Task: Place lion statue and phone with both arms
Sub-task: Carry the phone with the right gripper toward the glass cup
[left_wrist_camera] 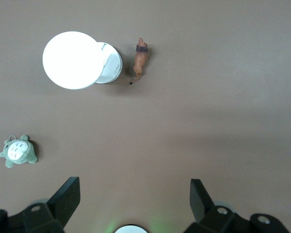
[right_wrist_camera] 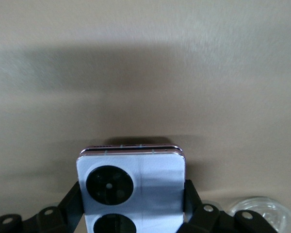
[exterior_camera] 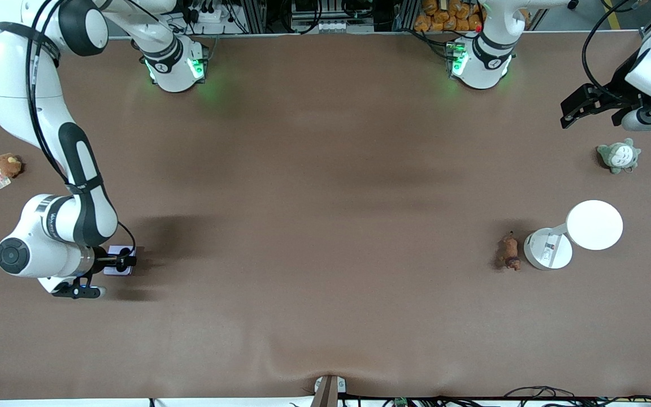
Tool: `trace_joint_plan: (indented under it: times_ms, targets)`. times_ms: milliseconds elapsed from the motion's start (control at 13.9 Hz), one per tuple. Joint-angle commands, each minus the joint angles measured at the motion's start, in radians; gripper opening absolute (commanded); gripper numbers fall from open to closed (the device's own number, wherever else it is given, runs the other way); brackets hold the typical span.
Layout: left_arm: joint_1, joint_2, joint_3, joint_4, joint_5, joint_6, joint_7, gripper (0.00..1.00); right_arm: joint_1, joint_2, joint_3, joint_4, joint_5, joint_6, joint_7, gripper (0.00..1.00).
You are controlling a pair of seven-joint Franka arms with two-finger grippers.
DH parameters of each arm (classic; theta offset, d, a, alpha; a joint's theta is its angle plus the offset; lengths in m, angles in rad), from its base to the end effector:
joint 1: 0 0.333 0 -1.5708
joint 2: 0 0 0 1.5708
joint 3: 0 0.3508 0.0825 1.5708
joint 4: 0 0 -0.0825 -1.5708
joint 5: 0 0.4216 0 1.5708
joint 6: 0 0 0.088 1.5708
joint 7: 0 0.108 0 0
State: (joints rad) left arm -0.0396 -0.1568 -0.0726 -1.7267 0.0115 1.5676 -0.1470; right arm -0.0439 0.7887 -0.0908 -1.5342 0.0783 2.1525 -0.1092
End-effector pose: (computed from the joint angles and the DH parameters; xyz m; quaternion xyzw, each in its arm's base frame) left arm 0.5325 -0.0621 0.6668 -0.9998 -0.0179 -0.0001 0.0115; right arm 0.7350 -0.0867 0.1743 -0.9962 0.0263 0.0828 0.0077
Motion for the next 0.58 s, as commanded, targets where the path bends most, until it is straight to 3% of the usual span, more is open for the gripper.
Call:
trace_joint_plan:
  times_ms: [0, 72, 144, 504]
  targets:
    - [-0.002, 0.006, -0.007, 0.018, -0.019, -0.017, 0.018, 1.0, -0.025, -0.014, 0.019, -0.027, -0.011, 0.006, -0.01, 0.36]
    - [0.0, 0.006, -0.007, 0.016, -0.019, -0.017, 0.018, 1.0, -0.025, -0.014, 0.019, -0.032, -0.011, 0.006, -0.01, 0.61]
    - [0.0, 0.008, -0.007, 0.018, -0.019, -0.017, 0.02, 1.0, -0.025, -0.014, 0.019, -0.032, -0.009, 0.006, -0.009, 1.0]
    - [0.0, 0.02, -0.007, 0.048, -0.013, -0.017, 0.02, 1.0, -0.016, -0.023, 0.019, -0.018, -0.009, -0.002, -0.009, 1.0]
